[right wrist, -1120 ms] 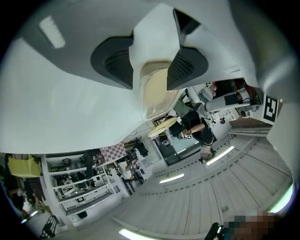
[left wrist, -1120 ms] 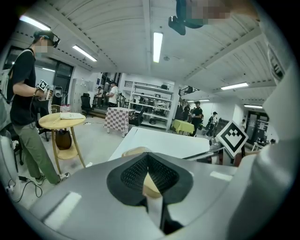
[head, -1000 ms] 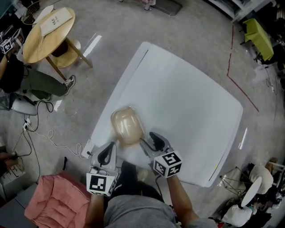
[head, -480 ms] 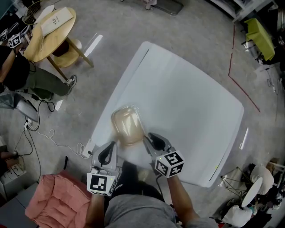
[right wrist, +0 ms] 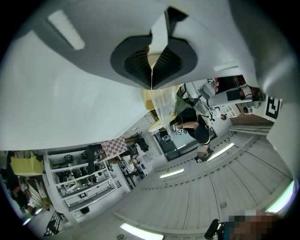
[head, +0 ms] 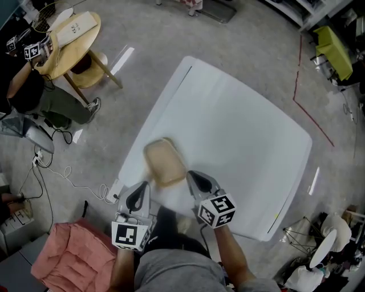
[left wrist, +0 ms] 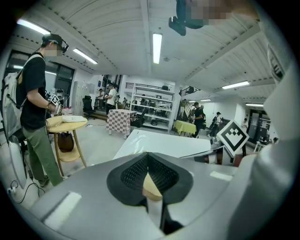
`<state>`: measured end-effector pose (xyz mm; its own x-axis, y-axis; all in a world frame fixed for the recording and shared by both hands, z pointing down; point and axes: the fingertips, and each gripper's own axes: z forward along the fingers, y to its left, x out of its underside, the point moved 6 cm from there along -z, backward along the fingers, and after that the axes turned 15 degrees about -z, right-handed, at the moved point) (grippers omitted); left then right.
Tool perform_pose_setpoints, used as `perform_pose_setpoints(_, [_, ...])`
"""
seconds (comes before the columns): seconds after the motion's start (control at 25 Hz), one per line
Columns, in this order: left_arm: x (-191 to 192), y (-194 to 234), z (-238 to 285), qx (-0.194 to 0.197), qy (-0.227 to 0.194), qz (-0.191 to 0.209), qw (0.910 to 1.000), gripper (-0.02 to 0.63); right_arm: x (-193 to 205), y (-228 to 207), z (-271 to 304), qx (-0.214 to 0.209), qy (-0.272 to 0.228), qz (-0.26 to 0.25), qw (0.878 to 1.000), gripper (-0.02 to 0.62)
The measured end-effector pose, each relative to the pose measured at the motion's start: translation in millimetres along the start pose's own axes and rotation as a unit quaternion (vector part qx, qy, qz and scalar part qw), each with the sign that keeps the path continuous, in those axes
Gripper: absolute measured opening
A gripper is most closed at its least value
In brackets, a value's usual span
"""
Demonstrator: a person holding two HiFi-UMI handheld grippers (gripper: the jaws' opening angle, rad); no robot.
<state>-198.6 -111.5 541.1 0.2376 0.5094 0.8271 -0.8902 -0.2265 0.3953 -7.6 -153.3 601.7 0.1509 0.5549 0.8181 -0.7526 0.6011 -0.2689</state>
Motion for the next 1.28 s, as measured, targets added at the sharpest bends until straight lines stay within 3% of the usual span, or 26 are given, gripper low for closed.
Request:
perform_pose_setpoints(0.76, [-25.8,-40.6,-45.5,0.008,-0.056,0.026,0.9981,0.012,-46.2,30.0,-60.3,0.028,-0.075,-0.096,0.992,0.003])
perform_pose_setpoints(1.28, [-56.7,-92.1,-99.3,0.027,-0.116,0.053,0.9914,0.012,-84.4,54.9,-147.1,0.084,-0.145,-0.155,0.974,0.002])
